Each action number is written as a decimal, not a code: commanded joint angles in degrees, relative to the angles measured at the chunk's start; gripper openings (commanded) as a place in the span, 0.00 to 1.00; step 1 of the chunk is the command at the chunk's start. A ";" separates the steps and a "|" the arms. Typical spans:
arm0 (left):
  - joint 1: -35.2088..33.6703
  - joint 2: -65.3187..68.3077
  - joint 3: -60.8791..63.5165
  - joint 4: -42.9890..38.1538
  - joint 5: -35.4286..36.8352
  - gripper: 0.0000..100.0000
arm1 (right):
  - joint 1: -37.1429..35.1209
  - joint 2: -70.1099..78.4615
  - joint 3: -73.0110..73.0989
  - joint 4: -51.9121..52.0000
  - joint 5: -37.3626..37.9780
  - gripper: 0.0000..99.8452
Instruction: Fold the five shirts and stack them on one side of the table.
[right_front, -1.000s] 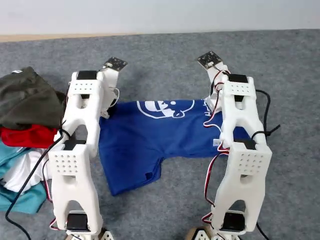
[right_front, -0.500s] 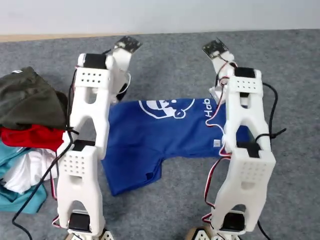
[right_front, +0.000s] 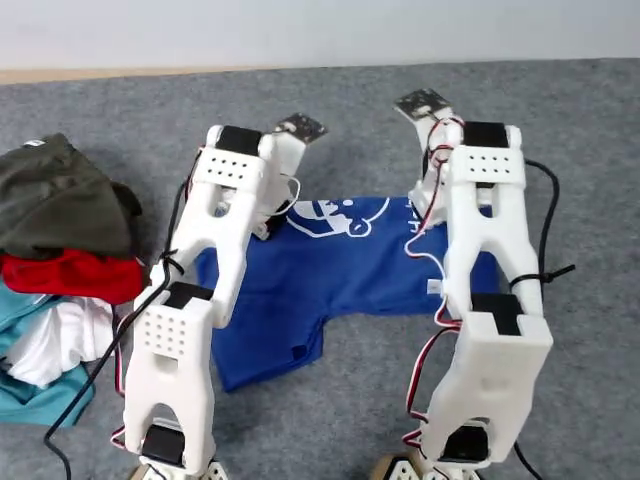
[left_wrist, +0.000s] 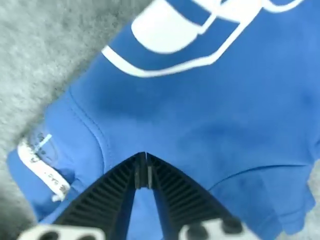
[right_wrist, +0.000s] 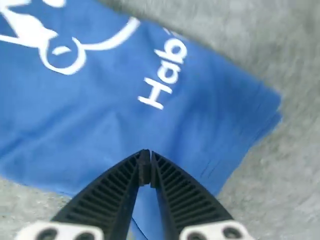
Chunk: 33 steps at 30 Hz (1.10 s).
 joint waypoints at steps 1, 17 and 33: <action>0.18 -3.78 0.22 1.58 0.53 0.01 | 3.82 1.71 -3.16 -0.75 -1.93 0.01; 0.18 -3.69 0.40 1.58 0.26 0.01 | 8.22 11.30 -3.34 -22.99 -2.11 0.01; 0.44 -3.69 4.26 1.58 0.18 0.01 | 9.63 6.64 -11.16 -14.02 -2.11 0.01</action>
